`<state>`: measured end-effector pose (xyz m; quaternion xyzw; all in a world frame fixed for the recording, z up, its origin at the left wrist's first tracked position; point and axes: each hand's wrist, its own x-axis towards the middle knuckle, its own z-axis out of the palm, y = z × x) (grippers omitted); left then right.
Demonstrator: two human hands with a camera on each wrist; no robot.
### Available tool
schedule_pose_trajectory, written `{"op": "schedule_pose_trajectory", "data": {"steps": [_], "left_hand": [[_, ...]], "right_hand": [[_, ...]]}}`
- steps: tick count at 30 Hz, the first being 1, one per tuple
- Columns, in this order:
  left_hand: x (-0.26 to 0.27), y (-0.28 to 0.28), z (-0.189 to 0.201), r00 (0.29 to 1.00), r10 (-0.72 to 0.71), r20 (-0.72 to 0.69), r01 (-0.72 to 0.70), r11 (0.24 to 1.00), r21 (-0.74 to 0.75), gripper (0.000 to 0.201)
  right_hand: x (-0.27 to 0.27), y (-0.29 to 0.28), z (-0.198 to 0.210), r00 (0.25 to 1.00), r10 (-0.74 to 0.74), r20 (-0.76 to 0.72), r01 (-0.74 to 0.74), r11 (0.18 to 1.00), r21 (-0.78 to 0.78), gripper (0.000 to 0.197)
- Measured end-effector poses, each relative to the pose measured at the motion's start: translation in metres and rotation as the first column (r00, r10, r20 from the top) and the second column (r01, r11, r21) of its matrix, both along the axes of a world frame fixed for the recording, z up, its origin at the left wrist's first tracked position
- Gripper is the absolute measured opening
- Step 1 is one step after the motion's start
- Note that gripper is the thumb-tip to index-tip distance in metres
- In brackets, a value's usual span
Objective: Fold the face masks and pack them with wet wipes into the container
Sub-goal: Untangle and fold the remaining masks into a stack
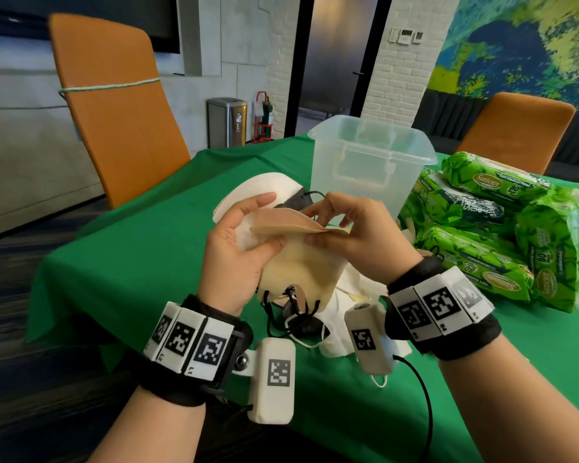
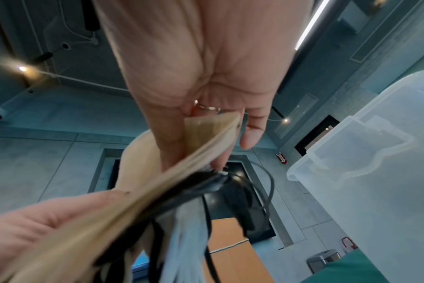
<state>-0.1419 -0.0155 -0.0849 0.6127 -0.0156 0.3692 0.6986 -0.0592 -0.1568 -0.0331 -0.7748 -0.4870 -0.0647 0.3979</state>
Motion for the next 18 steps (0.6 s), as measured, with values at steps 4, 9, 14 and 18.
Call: {"op": "schedule_pose_trajectory", "data": {"steps": [4,9,14,18], "left_hand": [[-0.001,0.001,-0.001,1.000,-0.007,-0.012,0.008,1.000,0.018,0.046],[0.000,0.002,-0.003,0.998,-0.045,-0.051,0.044,0.999,-0.021,0.040],[0.000,0.002,-0.002,0.995,0.035,-0.090,-0.036,0.999,-0.010,0.028],[0.000,0.008,0.002,0.992,0.111,-0.059,-0.117,0.986,-0.115,0.017]], "right_hand": [[0.001,-0.003,0.000,0.999,0.036,0.019,-0.035,0.999,-0.011,0.036],[0.000,-0.007,-0.002,0.998,0.042,0.056,-0.041,0.999,-0.031,0.021],[0.002,-0.009,-0.002,1.000,0.026,-0.006,-0.026,0.999,-0.022,0.023],[0.010,-0.021,0.002,0.994,-0.095,-0.049,0.095,0.995,-0.012,0.038]]}}
